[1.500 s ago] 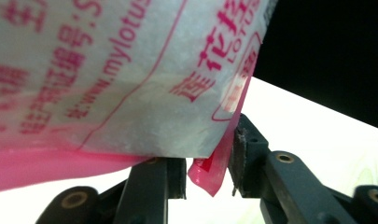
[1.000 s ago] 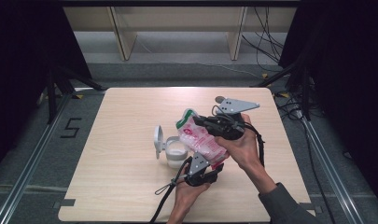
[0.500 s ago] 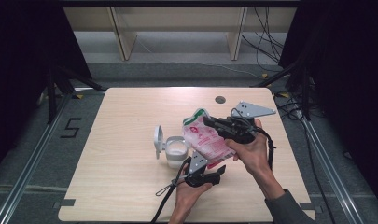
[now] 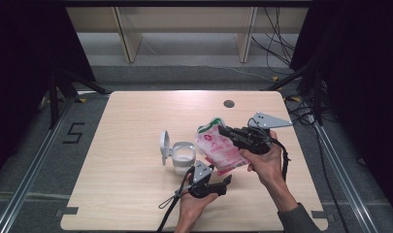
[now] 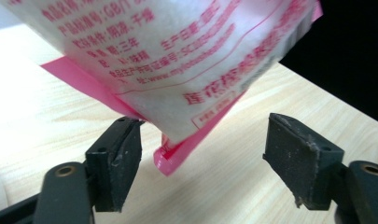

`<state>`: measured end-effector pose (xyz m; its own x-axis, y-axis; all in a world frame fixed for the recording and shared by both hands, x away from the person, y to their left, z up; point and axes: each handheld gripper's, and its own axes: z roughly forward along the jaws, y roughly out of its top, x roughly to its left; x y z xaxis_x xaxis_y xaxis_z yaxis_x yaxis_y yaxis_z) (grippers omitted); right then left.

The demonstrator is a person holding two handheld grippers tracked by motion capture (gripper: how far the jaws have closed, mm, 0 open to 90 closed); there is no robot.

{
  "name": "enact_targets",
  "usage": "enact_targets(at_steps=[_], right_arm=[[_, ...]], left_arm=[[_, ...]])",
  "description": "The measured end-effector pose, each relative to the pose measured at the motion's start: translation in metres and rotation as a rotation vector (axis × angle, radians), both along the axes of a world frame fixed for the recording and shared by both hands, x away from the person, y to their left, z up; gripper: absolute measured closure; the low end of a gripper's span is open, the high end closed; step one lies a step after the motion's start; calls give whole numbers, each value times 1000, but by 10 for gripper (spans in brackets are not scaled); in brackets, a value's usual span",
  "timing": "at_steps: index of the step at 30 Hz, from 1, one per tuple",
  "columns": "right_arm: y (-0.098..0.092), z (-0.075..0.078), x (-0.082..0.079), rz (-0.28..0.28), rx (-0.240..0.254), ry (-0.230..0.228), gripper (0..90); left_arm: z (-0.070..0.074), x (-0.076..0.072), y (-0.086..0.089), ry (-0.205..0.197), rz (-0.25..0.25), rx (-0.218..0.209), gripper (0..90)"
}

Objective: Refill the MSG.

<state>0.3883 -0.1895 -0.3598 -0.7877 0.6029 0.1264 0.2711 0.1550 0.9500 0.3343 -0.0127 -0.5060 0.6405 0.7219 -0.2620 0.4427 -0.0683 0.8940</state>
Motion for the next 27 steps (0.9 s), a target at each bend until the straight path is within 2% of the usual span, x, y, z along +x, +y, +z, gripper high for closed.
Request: enact_targets(at_steps=[2, 3, 4, 5, 6, 7, 8, 9, 10, 11, 12, 14, 15, 16, 17, 19, 20, 21, 22, 23, 24, 25, 27], right_arm=[[-2, -4, 0, -6, 18, 10, 900], [-3, -6, 0, -18, 9, 14, 900], [-5, -8, 1, -17, 8, 11, 900], [-7, -10, 1, -19, 12, 0, 900], [-9, -12, 1, -18, 14, 10, 900], [-11, -14, 1, -30, 3, 9, 900], [-13, -17, 1, -43, 10, 8, 900], [-15, -20, 1, -45, 23, 30, 900], [-17, -22, 1, -53, 31, 33, 900], [-19, -23, 1, -60, 40, 40, 900], [-21, -22, 2, -67, 25, 21, 900], [-24, -21, 2, -68, 18, 16, 900], [-25, -21, 1, -79, 7, 25, 900], [-25, -23, 2, -82, 7, 13, 900], [-27, -23, 2, -88, 15, 21, 900], [-31, -24, 2, -91, 13, 10, 900], [-32, -24, 0, -103, 20, 25, 900], [-33, -25, 0, -109, 24, 24, 900], [-34, -25, 1, -102, 17, 16, 900], [-35, -25, 1, -111, 12, 8, 900], [-35, -25, -1, -117, 23, 34, 900], [-38, -25, 1, -117, 10, 19, 900], [-41, -26, 1, -126, 17, 18, 900]], left_arm=[[0, -3, 0, 10, 4, -6, 266], [0, -3, 1, 8, -15, -13, 270], [1, -5, 1, 9, -9, -13, 269], [1, -6, 2, 5, -8, -7, 266], [1, -6, 3, 0, -9, 1, 265], [1, -7, 3, 2, -11, -19, 265], [2, -7, 4, 3, -14, -19, 267], [3, -7, 6, 1, -9, -4, 269], [3, -7, 6, -4, -8, -20, 269], [4, -7, 8, -7, -11, -17, 270], [4, -6, 11, -27, -29, -2, 271], [5, -8, 13, -27, -28, 0, 276], [4, -9, 13, -15, -21, -5, 277], [4, -9, 14, -16, -21, -1, 277], [4, -9, 14, -31, -36, -14, 277], [5, -12, 14, -43, -49, -12, 277], [6, -13, 15, -40, -55, -2, 277], [6, -14, 14, -32, -46, -16, 278], [7, -14, 16, -32, -45, 0, 278], [7, -13, 17, -48, -68, 2, 279], [8, -15, 19, -47, -64, 22, 279], [8, -15, 20, -51, -69, 3, 280], [10, -17, 23, -59, -68, 17, 281]])
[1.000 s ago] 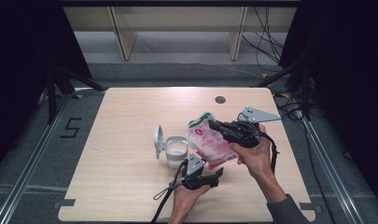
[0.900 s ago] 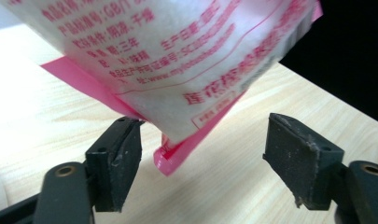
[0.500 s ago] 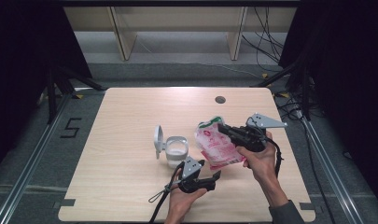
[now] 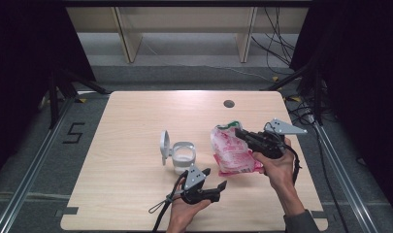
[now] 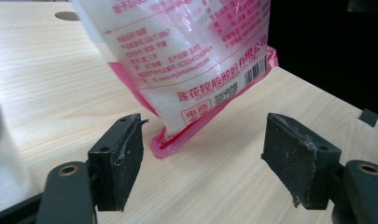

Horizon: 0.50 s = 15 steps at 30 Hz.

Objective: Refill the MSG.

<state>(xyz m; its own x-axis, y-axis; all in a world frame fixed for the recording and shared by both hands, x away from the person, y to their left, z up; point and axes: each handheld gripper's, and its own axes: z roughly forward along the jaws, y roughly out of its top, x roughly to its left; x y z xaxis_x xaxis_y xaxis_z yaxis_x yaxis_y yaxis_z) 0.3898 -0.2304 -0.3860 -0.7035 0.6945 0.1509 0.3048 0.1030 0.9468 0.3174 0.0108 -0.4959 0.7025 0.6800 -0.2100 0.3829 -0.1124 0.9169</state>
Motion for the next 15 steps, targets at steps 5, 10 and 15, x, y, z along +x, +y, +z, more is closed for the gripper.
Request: enact_targets(at_steps=[5, 10, 15], right_arm=[[-9, -3, 2, -26, -13, 10, 900], [-15, -6, 5, -56, -30, 13, 900], [-15, -8, 8, -71, -59, 2, 900]], left_arm=[[5, -3, 8, -20, 16, 0, 281], [9, -9, 14, -34, 10, 15, 283], [9, -12, 18, -21, 19, 31, 283]])
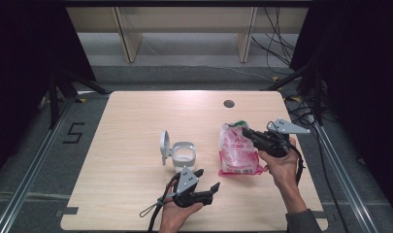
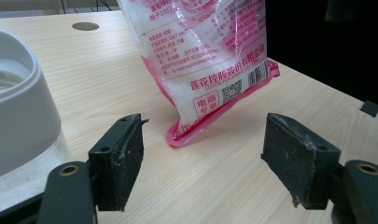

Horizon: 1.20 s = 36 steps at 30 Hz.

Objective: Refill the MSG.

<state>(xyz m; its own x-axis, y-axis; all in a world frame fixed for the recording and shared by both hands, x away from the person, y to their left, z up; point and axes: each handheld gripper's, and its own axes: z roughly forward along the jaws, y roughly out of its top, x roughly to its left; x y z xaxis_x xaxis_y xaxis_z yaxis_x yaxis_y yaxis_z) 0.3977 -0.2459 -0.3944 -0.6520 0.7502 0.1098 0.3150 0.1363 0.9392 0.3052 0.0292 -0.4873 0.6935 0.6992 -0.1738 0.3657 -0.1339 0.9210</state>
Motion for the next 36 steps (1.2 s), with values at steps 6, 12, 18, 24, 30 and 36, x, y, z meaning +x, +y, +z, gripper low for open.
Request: enact_targets(at_steps=[6, 12, 18, 24, 30, 36], right_arm=[[-1, -7, 5, -17, -16, 15, 900], [-1, -16, 10, -51, -53, 38, 900], [-1, -22, 14, -53, -42, 64, 900], [-4, -28, 18, -70, -39, 82, 900], [-7, -33, 21, -84, -57, 94, 900], [-9, -43, 27, -99, -81, 120, 900]], left_arm=[[1, 0, 7, -19, -5, 4, 283], [1, 0, 10, -2, 16, 2, 284], [2, 0, 11, -15, 15, 19, 283], [2, 0, 13, -14, 21, 21, 283], [1, 0, 12, -1, 27, 11, 282], [1, 1, 14, -5, 28, 7, 284]])
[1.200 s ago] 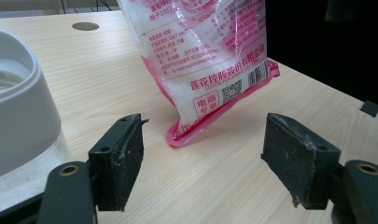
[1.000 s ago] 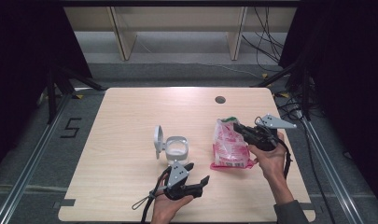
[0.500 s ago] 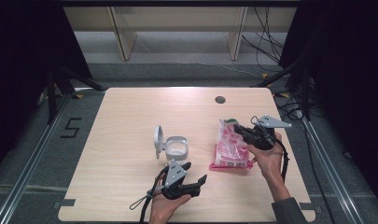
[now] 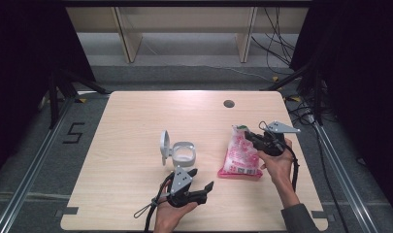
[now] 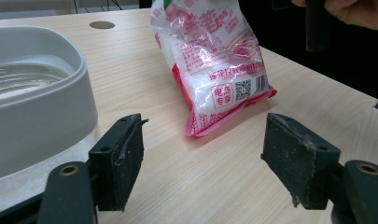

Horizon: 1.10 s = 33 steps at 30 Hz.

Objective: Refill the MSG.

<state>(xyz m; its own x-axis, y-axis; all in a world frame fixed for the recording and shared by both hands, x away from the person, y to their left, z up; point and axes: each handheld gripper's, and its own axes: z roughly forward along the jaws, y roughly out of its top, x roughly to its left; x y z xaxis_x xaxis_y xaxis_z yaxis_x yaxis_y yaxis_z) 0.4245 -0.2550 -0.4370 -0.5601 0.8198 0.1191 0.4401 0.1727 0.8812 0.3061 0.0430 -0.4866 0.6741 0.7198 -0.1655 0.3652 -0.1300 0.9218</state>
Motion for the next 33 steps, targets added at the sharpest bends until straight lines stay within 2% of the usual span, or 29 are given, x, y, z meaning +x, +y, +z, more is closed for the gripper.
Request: enact_targets(at_steps=[1, 3, 4, 6, 7, 8, 9, 10, 11, 14, 15, 17, 18, 19, 21, 22, 23, 24, 27, 28, 29, 30, 32, 33], right_arm=[[0, -2, 1, -3, 4, 2, 900], [-3, -5, 5, -4, -26, -18, 900], [-3, -5, 4, -2, -24, -16, 900], [-4, -5, 4, -2, -27, -18, 898], [-4, -5, 4, 6, -21, -13, 896], [-2, -4, 1, -5, -2, 26, 896], [-4, -6, 4, 5, -16, -2, 894], [-4, -6, 4, 7, -19, 2, 894], [-2, -7, 3, -9, 1, 25, 893], [-2, -8, 4, -29, -15, 9, 891], [-2, -8, 4, -28, -12, 7, 889], [-3, -8, 4, -23, -4, 28, 884], [-4, -10, 7, -26, -18, 9, 881], [-4, -10, 6, -37, -1, 38, 877], [-7, -12, 9, -29, -24, 21, 869], [-8, -13, 10, -28, -19, 17, 868], [-9, -13, 9, -36, -18, 32, 863], [-9, -14, 10, -42, -14, 30, 850], [-13, -15, 11, -66, -24, 26, 834], [-13, -16, 11, -64, -10, 34, 830], [-14, -16, 11, -75, -3, 44, 821], [-13, -17, 9, -97, 4, 69, 804], [-14, -18, 9, -123, 8, 70, 750], [-15, -21, 10, -125, 6, 47, 750]], left_arm=[[0, 1, 1, -11, -6, 11, 284], [1, 0, 2, -6, 0, 16, 284], [1, 0, 2, -7, 3, 8, 284], [1, 1, 3, -9, 3, 17, 284], [1, 0, 3, 1, 9, 9, 284], [1, 0, 3, 4, 15, -5, 284], [2, -1, 3, 10, 23, -1, 284], [3, -1, 4, 12, 25, -2, 284], [3, -1, 5, 11, 20, 4, 283], [2, 0, 4, 5, 21, -9, 281], [3, -1, 6, 15, 19, 12, 281], [2, 0, 6, 14, 21, 4, 280], [2, 0, 7, 13, 18, 4, 281], [1, 0, 7, 13, 18, -7, 281], [2, 0, 8, 16, 21, -10, 281], [2, 0, 8, 17, 25, -7, 280], [1, 0, 8, 18, 21, -13, 281], [1, 1, 9, 19, 10, -1, 281], [-1, 1, 11, 31, 21, 3, 283], [-2, 1, 11, 31, 17, -5, 283], [-1, 1, 12, 35, 26, 7, 283], [0, 1, 13, 30, 23, 1, 283], [1, 1, 13, 28, 22, -8, 283], [1, 1, 14, 27, 28, -1, 283]])
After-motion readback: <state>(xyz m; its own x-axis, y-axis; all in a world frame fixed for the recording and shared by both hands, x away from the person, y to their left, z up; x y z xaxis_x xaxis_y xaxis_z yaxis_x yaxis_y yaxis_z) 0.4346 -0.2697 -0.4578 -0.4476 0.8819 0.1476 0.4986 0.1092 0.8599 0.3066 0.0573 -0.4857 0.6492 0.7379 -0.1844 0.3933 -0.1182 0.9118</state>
